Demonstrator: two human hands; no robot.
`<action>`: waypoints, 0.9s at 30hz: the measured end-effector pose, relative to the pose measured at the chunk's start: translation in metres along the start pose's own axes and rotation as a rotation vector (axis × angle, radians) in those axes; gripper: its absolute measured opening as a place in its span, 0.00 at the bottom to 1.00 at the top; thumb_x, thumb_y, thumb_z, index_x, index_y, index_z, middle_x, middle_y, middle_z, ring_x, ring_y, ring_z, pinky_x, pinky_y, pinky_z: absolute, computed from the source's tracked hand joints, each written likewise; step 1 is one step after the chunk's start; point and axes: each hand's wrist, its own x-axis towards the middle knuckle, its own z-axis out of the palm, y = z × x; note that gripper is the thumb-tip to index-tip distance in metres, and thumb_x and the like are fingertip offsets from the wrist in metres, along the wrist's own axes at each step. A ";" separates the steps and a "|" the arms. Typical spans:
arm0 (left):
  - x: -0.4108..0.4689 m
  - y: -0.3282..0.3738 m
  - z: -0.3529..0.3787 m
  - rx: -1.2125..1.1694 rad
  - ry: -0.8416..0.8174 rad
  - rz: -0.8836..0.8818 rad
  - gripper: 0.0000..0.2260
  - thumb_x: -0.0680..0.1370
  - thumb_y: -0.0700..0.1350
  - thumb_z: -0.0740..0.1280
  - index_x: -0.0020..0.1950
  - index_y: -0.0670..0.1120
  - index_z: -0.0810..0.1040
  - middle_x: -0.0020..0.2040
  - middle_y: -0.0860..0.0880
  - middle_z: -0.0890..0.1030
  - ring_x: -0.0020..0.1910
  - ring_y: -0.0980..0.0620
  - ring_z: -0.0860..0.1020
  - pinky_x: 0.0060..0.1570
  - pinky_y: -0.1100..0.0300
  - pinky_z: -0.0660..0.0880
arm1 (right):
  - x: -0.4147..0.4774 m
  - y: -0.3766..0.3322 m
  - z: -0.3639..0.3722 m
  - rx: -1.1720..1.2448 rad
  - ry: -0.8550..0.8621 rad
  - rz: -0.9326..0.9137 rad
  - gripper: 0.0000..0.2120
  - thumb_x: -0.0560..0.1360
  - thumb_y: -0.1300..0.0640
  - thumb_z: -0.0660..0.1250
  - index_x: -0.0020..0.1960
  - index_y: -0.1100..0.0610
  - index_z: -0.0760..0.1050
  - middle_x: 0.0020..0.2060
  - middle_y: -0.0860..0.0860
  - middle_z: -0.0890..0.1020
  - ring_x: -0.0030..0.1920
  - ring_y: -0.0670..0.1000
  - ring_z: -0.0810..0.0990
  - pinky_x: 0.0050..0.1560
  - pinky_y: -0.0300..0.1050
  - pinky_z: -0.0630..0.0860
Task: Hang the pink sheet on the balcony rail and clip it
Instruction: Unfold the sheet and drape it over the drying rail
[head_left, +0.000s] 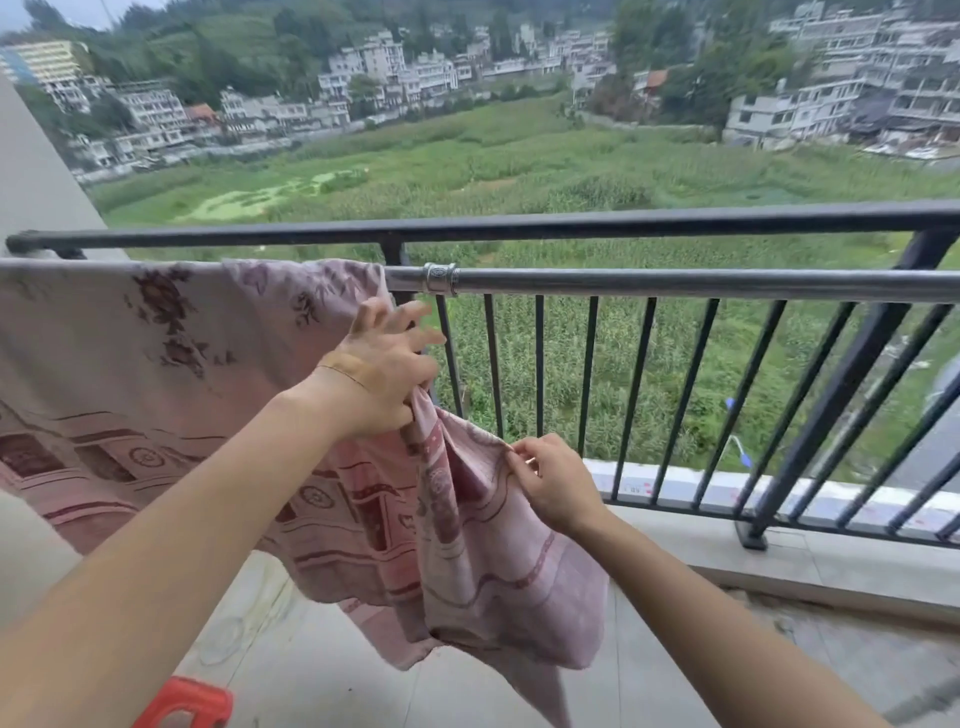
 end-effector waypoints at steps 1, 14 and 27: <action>0.000 0.002 0.000 -0.005 0.006 -0.002 0.06 0.67 0.42 0.67 0.40 0.51 0.75 0.55 0.55 0.79 0.65 0.50 0.71 0.73 0.42 0.42 | -0.004 0.000 0.007 0.058 0.032 0.040 0.12 0.81 0.49 0.62 0.60 0.52 0.77 0.52 0.50 0.77 0.52 0.49 0.78 0.59 0.51 0.75; -0.010 -0.001 -0.008 0.050 -0.468 -0.030 0.35 0.69 0.58 0.71 0.73 0.60 0.61 0.55 0.55 0.77 0.57 0.50 0.73 0.71 0.47 0.56 | -0.052 0.017 0.043 0.054 -0.446 -0.105 0.11 0.73 0.48 0.63 0.47 0.55 0.74 0.41 0.49 0.83 0.44 0.51 0.81 0.47 0.49 0.77; -0.017 0.021 0.083 0.268 -0.845 -0.026 0.24 0.72 0.64 0.68 0.63 0.53 0.75 0.63 0.49 0.70 0.63 0.47 0.65 0.59 0.47 0.60 | -0.101 -0.020 0.080 -0.408 -0.550 -0.631 0.14 0.75 0.58 0.64 0.60 0.56 0.68 0.49 0.61 0.71 0.42 0.64 0.76 0.34 0.56 0.70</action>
